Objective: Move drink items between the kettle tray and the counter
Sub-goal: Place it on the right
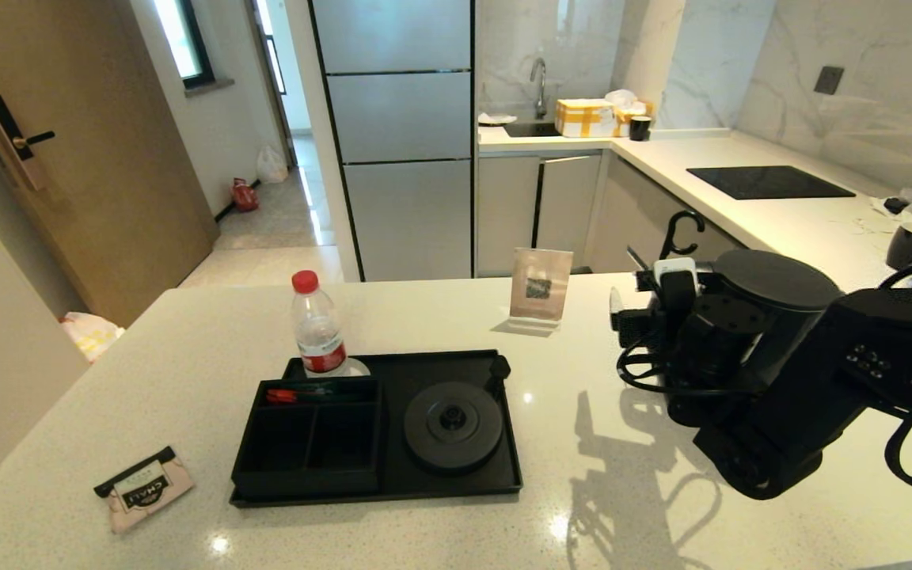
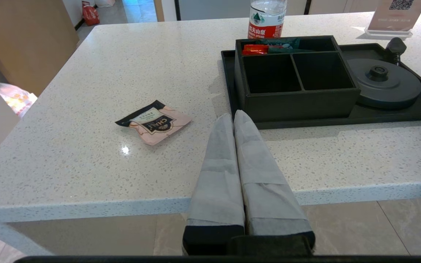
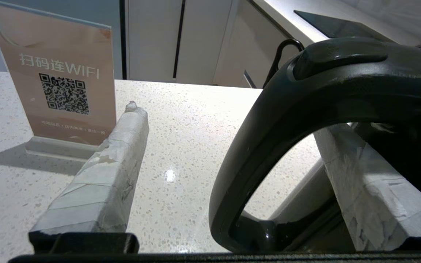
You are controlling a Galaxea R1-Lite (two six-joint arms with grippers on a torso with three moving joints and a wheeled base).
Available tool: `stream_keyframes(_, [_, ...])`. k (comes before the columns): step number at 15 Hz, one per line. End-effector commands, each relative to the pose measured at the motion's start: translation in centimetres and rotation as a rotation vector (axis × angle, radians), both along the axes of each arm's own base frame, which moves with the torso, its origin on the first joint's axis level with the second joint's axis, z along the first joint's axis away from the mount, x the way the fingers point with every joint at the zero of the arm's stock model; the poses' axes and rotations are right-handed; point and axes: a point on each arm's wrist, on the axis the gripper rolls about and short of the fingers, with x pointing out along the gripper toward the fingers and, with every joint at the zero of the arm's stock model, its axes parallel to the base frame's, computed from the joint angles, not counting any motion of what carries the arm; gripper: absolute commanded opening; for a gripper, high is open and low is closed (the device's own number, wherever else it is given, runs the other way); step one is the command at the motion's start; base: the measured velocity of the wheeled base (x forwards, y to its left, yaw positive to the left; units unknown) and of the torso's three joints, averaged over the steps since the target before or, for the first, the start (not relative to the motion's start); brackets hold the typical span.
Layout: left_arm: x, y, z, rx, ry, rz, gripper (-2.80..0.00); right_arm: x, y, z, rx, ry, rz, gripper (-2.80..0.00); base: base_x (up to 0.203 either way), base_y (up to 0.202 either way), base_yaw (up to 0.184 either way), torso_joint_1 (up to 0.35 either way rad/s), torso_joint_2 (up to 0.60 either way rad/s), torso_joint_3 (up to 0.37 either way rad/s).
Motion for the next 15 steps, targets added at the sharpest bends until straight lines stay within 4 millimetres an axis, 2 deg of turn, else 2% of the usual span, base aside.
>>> stream_keyframes(1, [0.0,0.0,0.0,0.0,-0.002,0.0,-2.8,-0.7,-0.2,1.0,0.008,-0.02,-0.007,0.0,0.0,0.0,0.0,0.0,0.0,0.0])
stream_keyframes(6, [0.0,0.0,0.0,0.0,-0.002,0.0,-2.8,-1.3,-0.6,1.5,0.01,-0.022,-0.017,0.0,0.0,0.0,0.0,0.0,0.0,0.0])
stream_keyframes(9, [0.0,0.0,0.0,0.0,-0.002,0.0,-2.8,-1.7,-0.7,1.0,-0.002,0.004,-0.004,0.0,0.0,0.0,0.0,0.0,0.0,0.0])
stream_keyframes(15, [0.0,0.0,0.0,0.0,-0.002,0.0,-2.8,-0.9,-1.1,-0.4,-0.013,0.033,0.008,0.0,0.0,0.0,0.0,0.0,0.0,0.0])
